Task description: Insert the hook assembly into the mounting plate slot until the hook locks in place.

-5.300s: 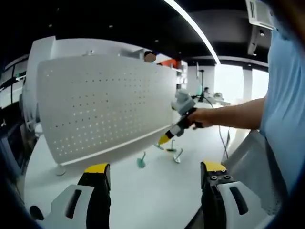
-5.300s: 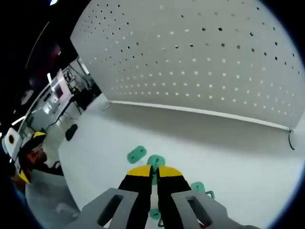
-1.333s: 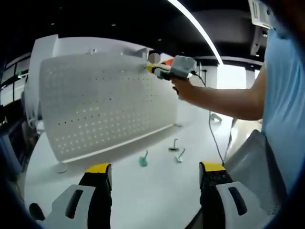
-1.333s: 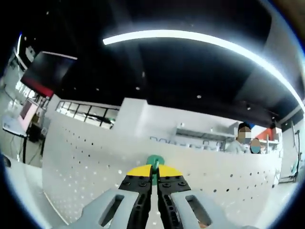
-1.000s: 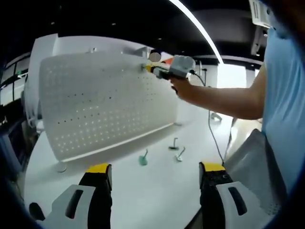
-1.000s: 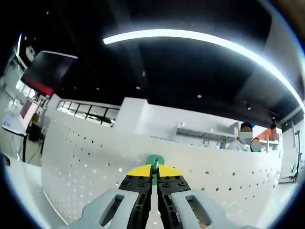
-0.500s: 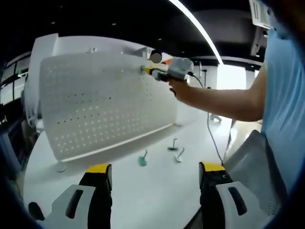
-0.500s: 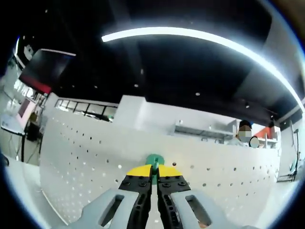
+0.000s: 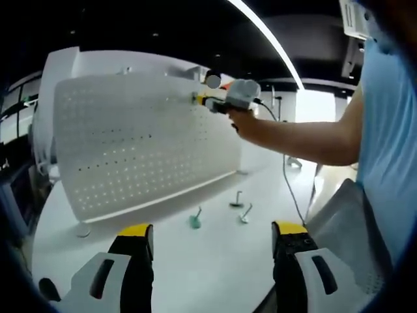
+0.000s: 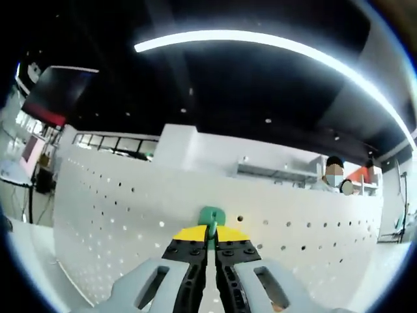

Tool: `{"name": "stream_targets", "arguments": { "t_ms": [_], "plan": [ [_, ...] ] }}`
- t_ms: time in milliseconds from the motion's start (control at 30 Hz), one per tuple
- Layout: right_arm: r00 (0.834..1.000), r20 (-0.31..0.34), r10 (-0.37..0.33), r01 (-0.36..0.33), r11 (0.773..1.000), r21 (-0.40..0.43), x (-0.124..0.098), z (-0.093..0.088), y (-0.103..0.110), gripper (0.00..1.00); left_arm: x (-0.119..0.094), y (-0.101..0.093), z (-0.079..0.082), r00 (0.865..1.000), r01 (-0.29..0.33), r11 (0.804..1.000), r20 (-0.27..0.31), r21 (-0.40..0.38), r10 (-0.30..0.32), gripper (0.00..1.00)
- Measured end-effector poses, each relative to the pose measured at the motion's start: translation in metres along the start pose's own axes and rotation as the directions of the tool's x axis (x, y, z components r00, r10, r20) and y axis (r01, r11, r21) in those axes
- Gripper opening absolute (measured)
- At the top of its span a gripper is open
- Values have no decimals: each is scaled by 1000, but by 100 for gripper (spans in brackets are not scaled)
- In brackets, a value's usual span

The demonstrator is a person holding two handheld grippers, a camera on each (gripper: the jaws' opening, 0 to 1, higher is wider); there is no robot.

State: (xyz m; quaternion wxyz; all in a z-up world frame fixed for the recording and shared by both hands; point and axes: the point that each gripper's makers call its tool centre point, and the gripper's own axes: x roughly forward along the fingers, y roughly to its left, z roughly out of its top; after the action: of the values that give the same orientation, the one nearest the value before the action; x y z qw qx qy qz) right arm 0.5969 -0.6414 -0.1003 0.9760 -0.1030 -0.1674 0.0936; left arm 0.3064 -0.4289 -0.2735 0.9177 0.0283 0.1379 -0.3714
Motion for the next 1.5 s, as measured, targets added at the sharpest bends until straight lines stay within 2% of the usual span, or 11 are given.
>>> {"name": "stream_targets", "arguments": {
  "t_ms": [133,300,467,667,733,900,1000,1067,1267,1500],
  "plan": [
    [1000,-4,3,-3,1000,-11,-1,-1,0,1,-1,2,1,1000,-9,1000,9,-2,9,76],
    [999,-28,17,-19,998,-64,-2,-1,3,2,0,0,1,1000,-7,1000,4,9,7,76],
    [999,-37,22,-24,997,-69,-3,-2,3,3,-1,1,2,1000,-9,1000,12,11,9,76],
    [998,-58,30,-32,999,-38,-4,-6,5,4,-1,-1,4,1000,-7,1000,19,16,6,76],
    [997,-67,28,-29,999,-16,-5,-6,5,8,-2,-1,4,1000,-6,1000,22,14,6,76],
    [998,-53,42,-44,999,-29,-6,-3,7,11,-2,-1,6,1000,-10,1000,30,20,9,76],
    [998,-37,51,-50,998,25,-6,1,6,14,-3,1,8,999,-17,1000,37,22,16,76],
    [998,-41,53,-52,998,20,-5,2,6,18,-4,1,9,999,-21,1000,43,20,20,76],
    [996,-64,65,-63,998,22,-8,-6,13,22,-4,2,10,999,-28,999,47,23,27,76],
    [993,-94,77,-73,996,41,-19,-15,10,26,-3,2,10,999,-30,999,43,28,29,76]
  ]
}}
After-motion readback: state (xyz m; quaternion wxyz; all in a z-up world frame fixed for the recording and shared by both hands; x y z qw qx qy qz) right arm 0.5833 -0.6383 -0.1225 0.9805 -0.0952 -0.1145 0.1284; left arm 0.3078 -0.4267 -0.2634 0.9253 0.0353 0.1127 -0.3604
